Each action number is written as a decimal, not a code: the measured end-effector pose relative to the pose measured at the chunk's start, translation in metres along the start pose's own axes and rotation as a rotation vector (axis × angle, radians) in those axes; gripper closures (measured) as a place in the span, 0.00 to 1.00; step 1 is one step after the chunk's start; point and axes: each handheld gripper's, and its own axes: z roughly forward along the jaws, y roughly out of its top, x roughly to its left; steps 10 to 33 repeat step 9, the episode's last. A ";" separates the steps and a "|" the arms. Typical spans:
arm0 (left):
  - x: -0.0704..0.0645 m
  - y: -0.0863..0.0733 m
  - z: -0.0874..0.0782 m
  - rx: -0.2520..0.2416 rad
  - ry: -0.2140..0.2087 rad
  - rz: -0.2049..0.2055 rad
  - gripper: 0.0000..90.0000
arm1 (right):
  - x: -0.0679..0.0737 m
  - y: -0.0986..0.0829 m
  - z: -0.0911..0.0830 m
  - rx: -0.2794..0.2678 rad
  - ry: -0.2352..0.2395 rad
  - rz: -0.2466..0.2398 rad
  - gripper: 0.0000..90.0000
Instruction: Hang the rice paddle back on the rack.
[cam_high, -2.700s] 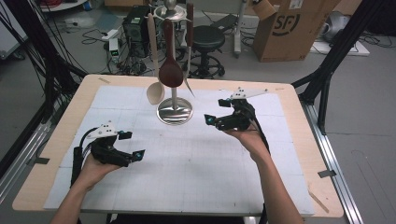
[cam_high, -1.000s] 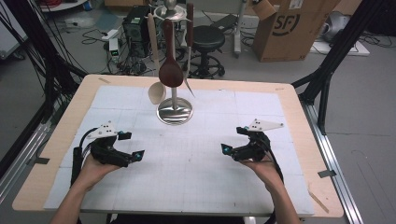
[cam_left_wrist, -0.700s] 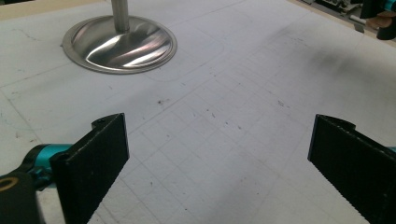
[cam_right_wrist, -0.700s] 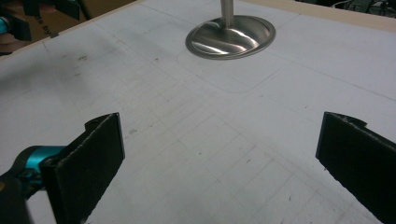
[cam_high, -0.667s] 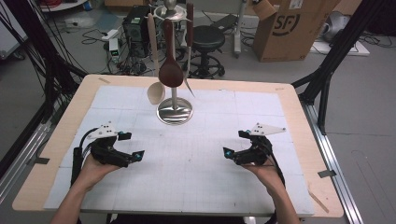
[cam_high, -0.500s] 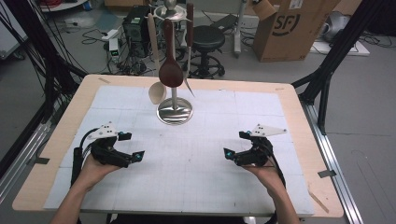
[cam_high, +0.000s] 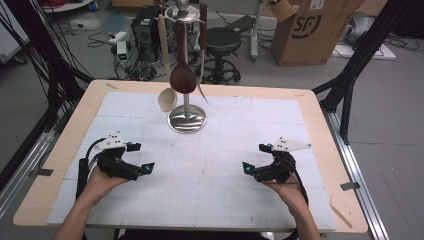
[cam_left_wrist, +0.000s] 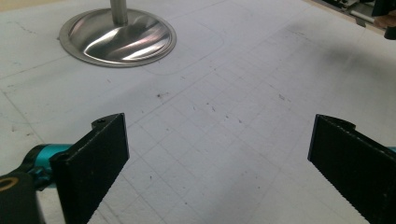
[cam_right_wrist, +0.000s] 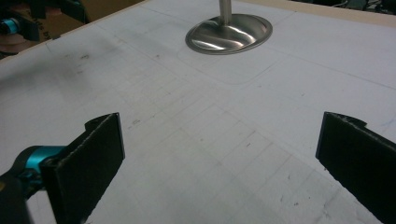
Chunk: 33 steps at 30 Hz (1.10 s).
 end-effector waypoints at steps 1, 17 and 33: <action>0.000 0.000 0.000 0.003 -0.001 -0.003 0.06 | 0.000 -0.001 -0.001 0.000 0.000 0.000 0.00; -0.001 0.000 0.001 0.005 -0.004 -0.001 0.06 | 0.001 -0.008 -0.007 -0.007 -0.002 0.006 0.00; -0.001 0.000 0.001 0.005 -0.004 -0.001 0.06 | 0.001 -0.008 -0.007 -0.007 -0.002 0.006 0.00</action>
